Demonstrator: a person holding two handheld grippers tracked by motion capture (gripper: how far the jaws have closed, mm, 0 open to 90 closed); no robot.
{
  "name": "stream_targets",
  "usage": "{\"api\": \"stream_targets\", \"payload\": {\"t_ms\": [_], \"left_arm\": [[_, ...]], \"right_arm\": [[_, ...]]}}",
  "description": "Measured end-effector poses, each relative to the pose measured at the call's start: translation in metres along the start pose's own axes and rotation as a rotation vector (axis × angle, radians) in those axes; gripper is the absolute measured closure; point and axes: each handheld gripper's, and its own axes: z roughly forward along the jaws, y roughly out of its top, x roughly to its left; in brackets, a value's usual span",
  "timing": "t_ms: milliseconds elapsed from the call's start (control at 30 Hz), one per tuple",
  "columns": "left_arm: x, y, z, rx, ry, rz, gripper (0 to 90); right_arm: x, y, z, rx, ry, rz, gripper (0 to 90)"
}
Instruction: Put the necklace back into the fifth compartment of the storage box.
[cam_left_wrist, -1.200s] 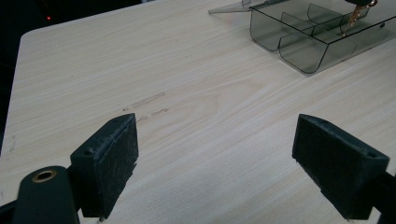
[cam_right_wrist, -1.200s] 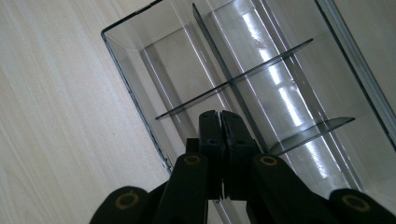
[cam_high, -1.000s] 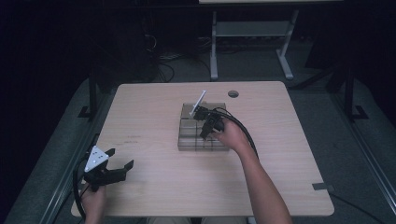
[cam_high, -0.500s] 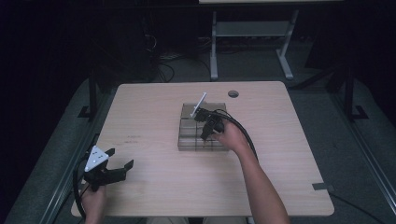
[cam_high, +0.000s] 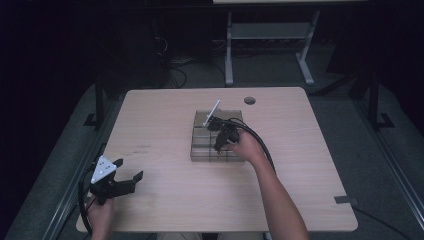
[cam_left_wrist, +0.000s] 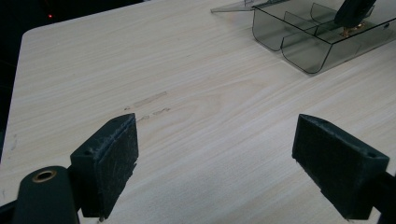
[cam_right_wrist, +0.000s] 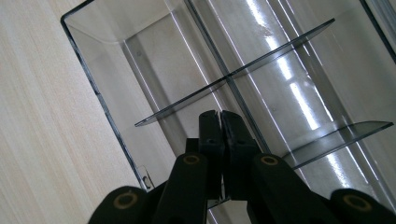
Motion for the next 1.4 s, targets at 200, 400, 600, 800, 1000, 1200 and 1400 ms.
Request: {"api": "stream_targets", "payload": {"t_ms": [200,400,600,800,1000,1200,1400], "left_arm": [[0.001,0.0,0.0,0.001,0.001,-0.007,14.2],[0.0,0.0,0.001,0.005,-0.001,-0.006,14.2],[0.001,0.0,0.0,0.005,-0.003,0.001,14.2],[0.001,0.0,-0.001,0.001,-0.001,-0.003,14.2],[0.0,0.0,0.0,0.007,-0.003,0.003,14.2],[0.0,-0.001,0.0,0.008,-0.005,0.001,14.2],[-0.002,0.0,0.0,0.007,-0.008,-0.001,14.2]], "right_arm": [[-0.002,0.0,-0.002,-0.014,0.011,0.01,86.8],[-0.002,-0.002,-0.006,-0.02,0.023,0.008,83.8],[-0.002,-0.005,-0.013,-0.031,0.021,0.002,81.2],[0.0,-0.008,-0.019,-0.034,0.021,0.0,78.7],[0.001,-0.012,-0.028,-0.044,0.021,-0.008,74.0],[0.0,-0.017,-0.035,-0.049,0.015,-0.005,70.1],[0.001,-0.023,-0.042,-0.054,0.004,-0.004,67.2]]}}
